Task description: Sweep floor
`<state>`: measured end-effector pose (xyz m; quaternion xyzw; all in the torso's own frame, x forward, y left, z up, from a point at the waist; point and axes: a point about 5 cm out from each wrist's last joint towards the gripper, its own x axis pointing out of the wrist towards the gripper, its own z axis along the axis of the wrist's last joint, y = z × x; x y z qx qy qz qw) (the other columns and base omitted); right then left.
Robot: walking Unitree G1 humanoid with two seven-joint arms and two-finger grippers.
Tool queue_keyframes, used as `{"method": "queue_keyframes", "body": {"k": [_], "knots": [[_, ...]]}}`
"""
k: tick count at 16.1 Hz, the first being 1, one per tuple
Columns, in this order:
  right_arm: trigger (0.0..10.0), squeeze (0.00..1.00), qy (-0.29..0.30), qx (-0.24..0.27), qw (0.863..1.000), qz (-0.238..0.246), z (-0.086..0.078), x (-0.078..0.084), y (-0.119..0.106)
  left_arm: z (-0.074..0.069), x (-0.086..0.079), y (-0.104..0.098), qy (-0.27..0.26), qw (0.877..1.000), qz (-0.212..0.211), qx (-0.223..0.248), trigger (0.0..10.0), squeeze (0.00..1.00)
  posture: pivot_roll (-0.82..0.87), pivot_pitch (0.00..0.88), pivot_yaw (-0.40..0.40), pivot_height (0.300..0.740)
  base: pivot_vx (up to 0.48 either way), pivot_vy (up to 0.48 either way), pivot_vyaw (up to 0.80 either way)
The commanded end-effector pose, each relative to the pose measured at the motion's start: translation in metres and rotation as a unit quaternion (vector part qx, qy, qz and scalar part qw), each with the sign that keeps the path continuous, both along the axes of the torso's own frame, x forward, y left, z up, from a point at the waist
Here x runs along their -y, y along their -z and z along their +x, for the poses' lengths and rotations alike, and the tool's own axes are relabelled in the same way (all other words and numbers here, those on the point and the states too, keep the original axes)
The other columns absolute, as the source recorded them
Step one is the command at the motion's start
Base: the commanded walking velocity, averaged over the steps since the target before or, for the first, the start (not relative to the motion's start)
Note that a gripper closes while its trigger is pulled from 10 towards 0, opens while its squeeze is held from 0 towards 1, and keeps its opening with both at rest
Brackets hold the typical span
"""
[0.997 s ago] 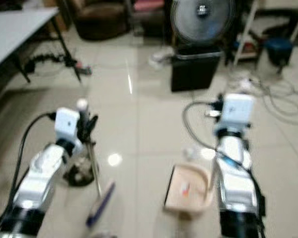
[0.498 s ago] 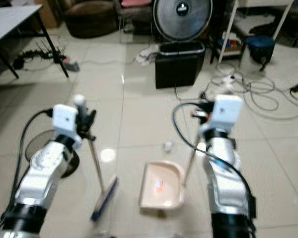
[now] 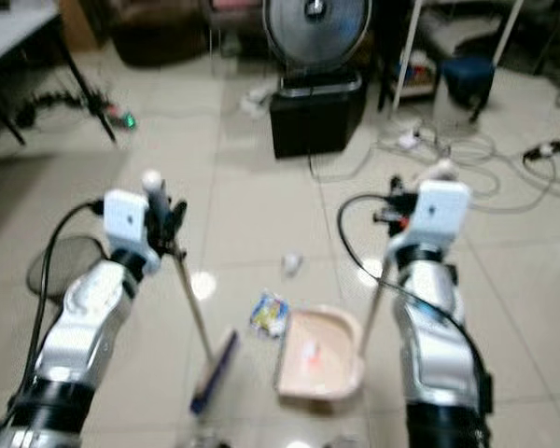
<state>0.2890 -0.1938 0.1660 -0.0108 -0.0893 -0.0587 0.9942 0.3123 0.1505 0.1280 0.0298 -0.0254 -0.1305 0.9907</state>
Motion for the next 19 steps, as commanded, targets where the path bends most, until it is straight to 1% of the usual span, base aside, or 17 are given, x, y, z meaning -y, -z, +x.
{"method": "queue_keyframes", "body": {"k": [1, 3, 5, 6, 7, 10, 17, 18, 19], "knots": [[10.0, 0.0, -0.017, 0.02, 1.0, 0.003, 0.002, -0.011, -0.009, 0.002, -0.012, -0.011, -0.024, 0.999, 0.01, 0.028, 10.0, 0.0, -0.03, 0.059, 0.089, 0.74, 0.0, 0.0, 0.0], [10.0, 0.0, -0.024, 0.01, 1.0, 0.002, 0.002, -0.012, -0.006, 0.004, -0.013, -0.013, -0.023, 0.999, 0.015, 0.025, 10.0, 0.0, -0.03, 0.059, 0.091, 0.74, 0.0, 0.0, 0.0], [10.0, 0.0, -0.026, 0.008, 1.0, 0.0, 0.002, -0.013, -0.005, 0.004, -0.012, -0.015, -0.021, 0.999, 0.021, 0.037, 10.0, 0.0, -0.03, 0.06, 0.093, 0.74, 0.0, 0.0, 0.0], [10.0, 0.0, -0.019, 0.0, 1.0, 0.011, 0.002, -0.012, -0.002, 0.005, -0.013, -0.018, -0.029, 0.998, 0.021, 0.05, 10.0, 0.0, -0.03, 0.061, 0.094, 0.74, 0.307, 0.0, 0.0], [10.0, 0.0, -0.015, -0.004, 1.0, 0.014, 0.002, -0.01, -0.001, 0.005, -0.014, -0.02, -0.034, 0.998, 0.021, 0.055, 10.0, 0.0, -0.03, 0.061, 0.094, 0.74, 0.352, 0.0, -0.8], [10.0, 0.0, -0.01, -0.007, 1.0, 0.003, 0.002, -0.009, 0.001, 0.006, -0.016, -0.022, -0.042, 0.997, 0.024, 0.063, 10.0, 0.0, -0.03, 0.063, 0.094, 0.74, 0.375, 0.0, -0.7], [10.0, 0.0, -0.008, -0.007, 1.0, -0.007, 0.002, -0.008, 0.002, 0.006, -0.014, -0.022, -0.05, 0.996, 0.028, 0.069, 10.0, 0.0, -0.03, 0.065, 0.094, 0.74, 0.385, 0.0, 0.0], [10.0, 0.0, -0.01, -0.01, 1.0, -0.011, 0.003, -0.009, 0.003, 0.006, -0.015, -0.022, -0.052, 0.996, 0.029, 0.069, 10.0, 0.0, -0.03, 0.066, 0.094, 0.74, 0.386, 0.0, 0.0], [10.0, 0.0, -0.015, -0.014, 0.999, -0.025, 0.003, -0.01, 0.003, 0.006, -0.015, -0.022, -0.053, 0.996, 0.028, 0.07, 10.0, 0.0, -0.03, 0.065, 0.093, 0.74, 0.382, 0.0, 0.0]]}}
